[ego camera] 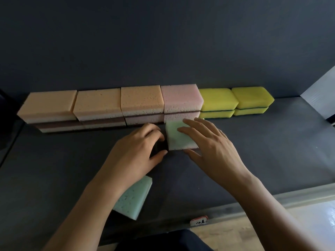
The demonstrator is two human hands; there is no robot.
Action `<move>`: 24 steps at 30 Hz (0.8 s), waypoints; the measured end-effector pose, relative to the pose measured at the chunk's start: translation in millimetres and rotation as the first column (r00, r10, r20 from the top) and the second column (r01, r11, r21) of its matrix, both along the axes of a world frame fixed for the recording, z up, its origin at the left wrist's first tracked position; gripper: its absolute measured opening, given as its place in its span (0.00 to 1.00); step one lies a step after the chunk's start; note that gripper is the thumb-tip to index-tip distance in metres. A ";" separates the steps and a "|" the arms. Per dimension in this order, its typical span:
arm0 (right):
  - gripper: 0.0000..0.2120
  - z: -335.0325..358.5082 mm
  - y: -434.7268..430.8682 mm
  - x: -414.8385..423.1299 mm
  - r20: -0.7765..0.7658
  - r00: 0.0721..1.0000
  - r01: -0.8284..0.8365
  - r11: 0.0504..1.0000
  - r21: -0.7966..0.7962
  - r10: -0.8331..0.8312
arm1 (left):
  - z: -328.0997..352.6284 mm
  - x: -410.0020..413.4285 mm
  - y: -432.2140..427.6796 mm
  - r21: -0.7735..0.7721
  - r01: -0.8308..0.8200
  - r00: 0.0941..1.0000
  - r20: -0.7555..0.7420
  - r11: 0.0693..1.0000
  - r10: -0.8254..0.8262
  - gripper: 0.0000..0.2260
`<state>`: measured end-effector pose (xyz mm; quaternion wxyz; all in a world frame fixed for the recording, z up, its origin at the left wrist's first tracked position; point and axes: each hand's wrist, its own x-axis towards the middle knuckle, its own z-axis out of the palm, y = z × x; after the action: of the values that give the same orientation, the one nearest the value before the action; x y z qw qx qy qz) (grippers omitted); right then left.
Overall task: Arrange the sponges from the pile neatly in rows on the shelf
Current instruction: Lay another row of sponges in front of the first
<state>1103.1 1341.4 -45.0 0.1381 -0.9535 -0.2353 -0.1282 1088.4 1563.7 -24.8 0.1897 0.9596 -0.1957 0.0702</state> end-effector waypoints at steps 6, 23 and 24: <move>0.23 -5.6 2.0 0.3 0.032 0.999 -0.014 1.000 0.016 0.013 | -2.1 0.2 -0.1 0.007 -0.011 1.000 -0.010 1.000 0.011 0.14; 0.23 -4.2 7.8 17.2 0.010 1.000 -0.016 1.000 0.020 0.016 | -0.7 -0.4 0.1 0.016 -0.020 0.999 -0.030 1.000 0.020 0.13; 0.23 -4.0 8.3 18.1 0.009 1.000 -0.016 1.000 0.019 0.015 | -0.4 -0.6 0.1 0.016 -0.021 0.999 -0.030 1.000 0.021 0.13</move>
<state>1121.3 1349.7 -49.0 0.1470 -0.9497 -0.2421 -0.1334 1087.9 1563.8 -25.2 0.1843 0.9640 -0.1832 0.0561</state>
